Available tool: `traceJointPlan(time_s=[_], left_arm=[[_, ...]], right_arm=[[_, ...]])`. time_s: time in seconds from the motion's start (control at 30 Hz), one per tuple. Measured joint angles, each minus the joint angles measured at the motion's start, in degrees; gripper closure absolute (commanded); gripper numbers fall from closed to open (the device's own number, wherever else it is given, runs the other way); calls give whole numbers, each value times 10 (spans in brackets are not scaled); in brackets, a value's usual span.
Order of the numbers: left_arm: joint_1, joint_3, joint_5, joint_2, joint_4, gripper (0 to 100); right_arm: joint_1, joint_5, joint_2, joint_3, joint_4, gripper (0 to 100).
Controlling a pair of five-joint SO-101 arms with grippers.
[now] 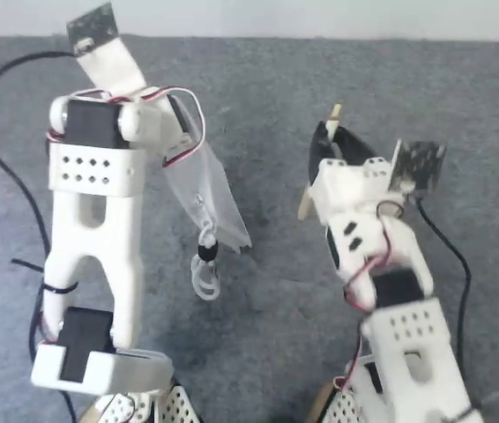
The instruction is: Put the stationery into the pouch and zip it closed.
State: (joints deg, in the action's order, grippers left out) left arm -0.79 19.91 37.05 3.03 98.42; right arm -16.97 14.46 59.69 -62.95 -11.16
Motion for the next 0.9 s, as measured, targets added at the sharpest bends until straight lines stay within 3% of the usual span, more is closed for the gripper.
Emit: traceJointPlan(time_s=[0.4,0.9], left_arm=[[1,0,0,-1,0,991],[4,0,0,-4,0,991]], right_arm=[[-64,-47,215,-12,-71,992],[-127,-47,280,-12,-81,989]])
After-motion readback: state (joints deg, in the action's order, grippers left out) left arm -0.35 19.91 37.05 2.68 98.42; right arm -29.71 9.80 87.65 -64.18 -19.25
